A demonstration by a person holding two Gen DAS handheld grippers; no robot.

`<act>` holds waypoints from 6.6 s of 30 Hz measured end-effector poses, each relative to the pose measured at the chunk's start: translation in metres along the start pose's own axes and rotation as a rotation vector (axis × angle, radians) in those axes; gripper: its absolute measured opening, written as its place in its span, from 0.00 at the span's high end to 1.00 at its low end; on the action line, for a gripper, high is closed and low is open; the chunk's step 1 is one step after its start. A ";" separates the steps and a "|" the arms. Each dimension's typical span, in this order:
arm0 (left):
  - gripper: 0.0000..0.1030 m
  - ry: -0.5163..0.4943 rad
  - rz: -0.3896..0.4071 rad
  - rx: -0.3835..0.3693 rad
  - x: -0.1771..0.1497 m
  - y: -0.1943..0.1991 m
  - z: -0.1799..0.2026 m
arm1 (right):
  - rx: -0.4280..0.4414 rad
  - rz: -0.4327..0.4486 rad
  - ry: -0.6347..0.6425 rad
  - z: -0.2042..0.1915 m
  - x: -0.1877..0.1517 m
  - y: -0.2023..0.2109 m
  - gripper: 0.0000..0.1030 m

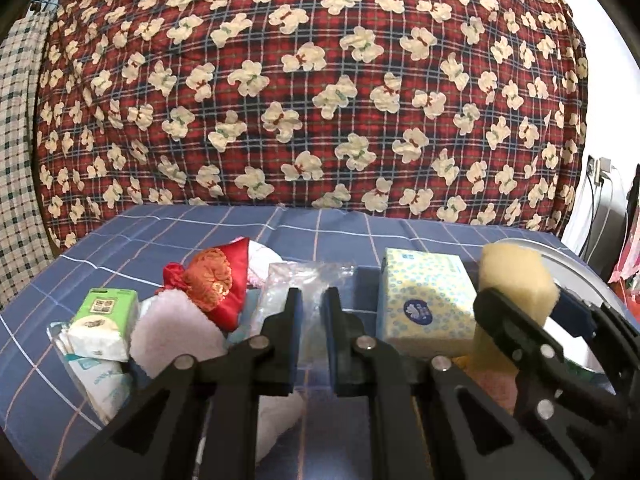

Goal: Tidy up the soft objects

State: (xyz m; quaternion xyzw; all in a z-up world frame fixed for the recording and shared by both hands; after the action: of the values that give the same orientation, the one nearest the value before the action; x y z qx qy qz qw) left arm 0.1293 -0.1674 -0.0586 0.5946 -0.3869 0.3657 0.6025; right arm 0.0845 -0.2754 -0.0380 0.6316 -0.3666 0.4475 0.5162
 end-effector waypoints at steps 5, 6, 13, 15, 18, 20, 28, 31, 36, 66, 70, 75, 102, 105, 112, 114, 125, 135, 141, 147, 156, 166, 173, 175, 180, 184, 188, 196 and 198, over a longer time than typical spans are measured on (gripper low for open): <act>0.91 -0.018 -0.008 -0.020 -0.002 0.000 0.007 | -0.017 0.017 0.005 0.003 0.001 0.004 0.50; 0.91 -0.017 -0.019 -0.030 -0.003 -0.001 0.009 | -0.018 0.015 0.003 0.004 0.001 0.004 0.50; 0.91 -0.014 -0.029 -0.039 -0.005 0.000 0.014 | -0.038 0.041 0.002 0.008 0.003 0.010 0.50; 0.91 -0.014 -0.030 -0.043 -0.005 0.001 0.015 | -0.043 0.050 0.001 0.009 0.004 0.012 0.50; 0.91 -0.017 -0.027 -0.047 -0.005 0.002 0.018 | -0.046 0.051 -0.006 0.011 0.003 0.013 0.50; 0.91 -0.016 -0.031 -0.048 -0.006 0.003 0.018 | -0.047 0.050 -0.007 0.011 0.004 0.013 0.50; 0.91 -0.026 -0.019 -0.056 -0.004 0.009 0.024 | -0.044 0.065 -0.011 0.016 0.005 0.018 0.50; 0.91 -0.034 -0.014 -0.069 0.000 0.013 0.030 | -0.051 0.074 -0.014 0.022 0.010 0.025 0.50; 0.91 -0.051 -0.031 -0.103 0.006 0.019 0.049 | -0.063 0.090 -0.022 0.034 0.021 0.036 0.50; 0.60 -0.298 -0.320 -0.313 0.012 0.013 0.215 | -0.282 -0.099 -0.258 0.201 -0.009 0.073 0.36; 0.46 -0.291 -0.300 -0.308 0.013 0.014 0.212 | -0.293 -0.076 -0.293 0.212 -0.013 0.079 0.23; 0.34 -0.259 -0.274 -0.299 0.019 0.016 0.204 | -0.290 -0.038 -0.307 0.213 -0.011 0.086 0.20; 0.10 -0.044 -0.035 0.213 0.007 0.046 -0.107 | 0.101 -0.050 -0.004 0.001 0.000 0.033 0.20; 0.10 0.005 -0.067 0.260 -0.004 0.038 -0.144 | 0.172 -0.095 0.037 -0.034 -0.007 0.018 0.20; 0.10 0.074 -0.120 0.301 -0.023 0.025 -0.180 | 0.301 -0.196 0.119 -0.103 -0.024 -0.010 0.11; 0.10 0.083 -0.122 0.297 -0.026 0.024 -0.184 | 0.301 -0.227 0.133 -0.114 -0.029 -0.020 0.11; 0.10 0.107 -0.143 0.286 -0.031 0.014 -0.196 | 0.213 -0.392 0.104 -0.117 -0.053 -0.066 0.11; 0.10 0.098 -0.196 0.269 -0.042 0.003 -0.195 | 0.226 -0.477 0.106 -0.123 -0.064 -0.080 0.15; 0.10 0.086 -0.237 0.225 -0.044 -0.004 -0.185 | 0.250 -0.470 0.164 -0.136 -0.063 -0.077 0.32; 0.10 0.069 -0.272 0.210 -0.045 -0.010 -0.182 | 0.248 -0.470 0.166 -0.138 -0.064 -0.077 0.31; 0.09 0.031 -0.302 0.184 -0.046 -0.020 -0.170 | 0.281 -0.554 0.195 -0.155 -0.080 -0.085 0.27; 0.09 0.056 -0.319 0.191 -0.052 -0.016 -0.184 | 0.321 -0.514 0.116 -0.148 -0.073 -0.079 0.43; 0.09 0.062 -0.323 0.180 -0.054 -0.013 -0.183 | 0.305 -0.508 0.098 -0.143 -0.072 -0.080 0.41; 0.09 0.057 -0.329 0.163 -0.055 -0.012 -0.178 | 0.306 -0.490 0.083 -0.140 -0.069 -0.078 0.41; 0.09 0.068 -0.366 0.162 -0.056 -0.026 -0.172 | 0.313 -0.493 0.067 -0.139 -0.070 -0.079 0.44; 0.21 0.081 -0.398 0.126 -0.061 -0.032 -0.173 | 0.332 -0.523 0.072 -0.144 -0.075 -0.082 0.51; 0.47 0.151 -0.408 0.031 -0.067 -0.029 -0.174 | 0.336 -0.523 0.071 -0.144 -0.075 -0.082 0.54; 0.88 0.145 -0.380 -0.033 -0.068 -0.021 -0.164 | 0.336 -0.505 0.064 -0.145 -0.076 -0.076 0.60; 0.90 0.147 -0.363 -0.030 -0.066 -0.019 -0.165 | 0.338 -0.487 0.069 -0.147 -0.078 -0.071 0.63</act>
State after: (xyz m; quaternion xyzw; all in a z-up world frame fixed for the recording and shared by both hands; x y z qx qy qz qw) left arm 0.1233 -0.0016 -0.1249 0.6173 -0.2337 0.2878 0.6939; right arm 0.0973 -0.1172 -0.1249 0.7623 -0.1069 0.3862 0.5082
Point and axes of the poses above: each gripper's, at about its wrist camera, not at the fingertips, and y roughly against the way its jaws point, z to its right, x to its top, the point moved 9 cm from there along -y, roughly the way its jaws point, and after that the axes turned 10 degrees about x, right-handed, at the moved point
